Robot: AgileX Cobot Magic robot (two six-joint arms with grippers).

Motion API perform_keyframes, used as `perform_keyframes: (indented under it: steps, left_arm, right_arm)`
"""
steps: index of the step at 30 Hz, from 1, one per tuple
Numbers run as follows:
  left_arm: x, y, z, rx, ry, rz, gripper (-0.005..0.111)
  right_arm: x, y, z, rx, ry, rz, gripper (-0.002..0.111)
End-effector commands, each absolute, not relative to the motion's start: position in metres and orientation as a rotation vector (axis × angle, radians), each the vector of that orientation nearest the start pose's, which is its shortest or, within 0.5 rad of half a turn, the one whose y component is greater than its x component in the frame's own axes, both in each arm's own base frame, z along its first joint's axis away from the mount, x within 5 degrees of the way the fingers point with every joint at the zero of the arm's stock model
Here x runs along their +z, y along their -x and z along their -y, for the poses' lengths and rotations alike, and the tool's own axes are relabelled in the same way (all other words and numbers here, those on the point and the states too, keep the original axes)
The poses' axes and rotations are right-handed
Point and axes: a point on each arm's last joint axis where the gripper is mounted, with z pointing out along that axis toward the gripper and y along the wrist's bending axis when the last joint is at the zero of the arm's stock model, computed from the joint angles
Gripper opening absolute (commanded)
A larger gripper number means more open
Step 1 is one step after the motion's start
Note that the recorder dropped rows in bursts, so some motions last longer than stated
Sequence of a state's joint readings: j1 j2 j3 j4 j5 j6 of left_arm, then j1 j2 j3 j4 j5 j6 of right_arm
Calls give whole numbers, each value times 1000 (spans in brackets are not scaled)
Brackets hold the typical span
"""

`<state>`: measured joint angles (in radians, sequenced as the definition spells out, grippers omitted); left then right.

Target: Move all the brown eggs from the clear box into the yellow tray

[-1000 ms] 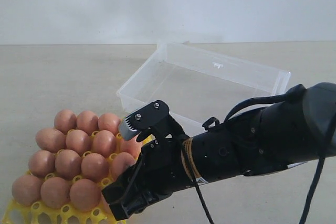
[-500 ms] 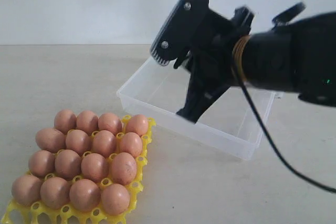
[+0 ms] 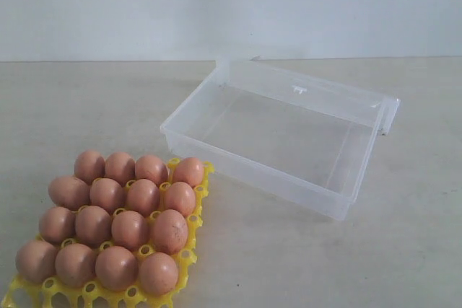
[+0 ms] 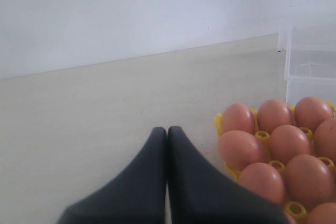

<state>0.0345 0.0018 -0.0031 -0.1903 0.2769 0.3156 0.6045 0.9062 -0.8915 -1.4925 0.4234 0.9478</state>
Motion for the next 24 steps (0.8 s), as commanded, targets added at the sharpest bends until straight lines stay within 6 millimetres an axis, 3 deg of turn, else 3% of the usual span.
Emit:
perform_keyframes:
  steps: [1,7,10,15,20,24]
  left_arm:
    - [190,-55,3,73,-128,-1736,-4]
    - [190,-55,3,73,-128,-1736,-4]
    - [190,-55,3,73,-128,-1736,-4]
    - [190,-55,3,73,-128,-1736,-4]
    - [190,-55,3,73,-128,-1736,-4]
    - [190,-55,3,73,-128,-1736,-4]
  right_arm:
    - [418,-133,-62,-81,538,-1327,0]
    - [408,-106,-33,33,306,-1409,0]
    - [405,-93,-28,163,243,-1420,0]
    - [390,-83,-22,110,300,-1412,0]
    - [344,-86,-20,99,277,-1539,0]
    - [282,-84,-18,200,169,-1683,0]
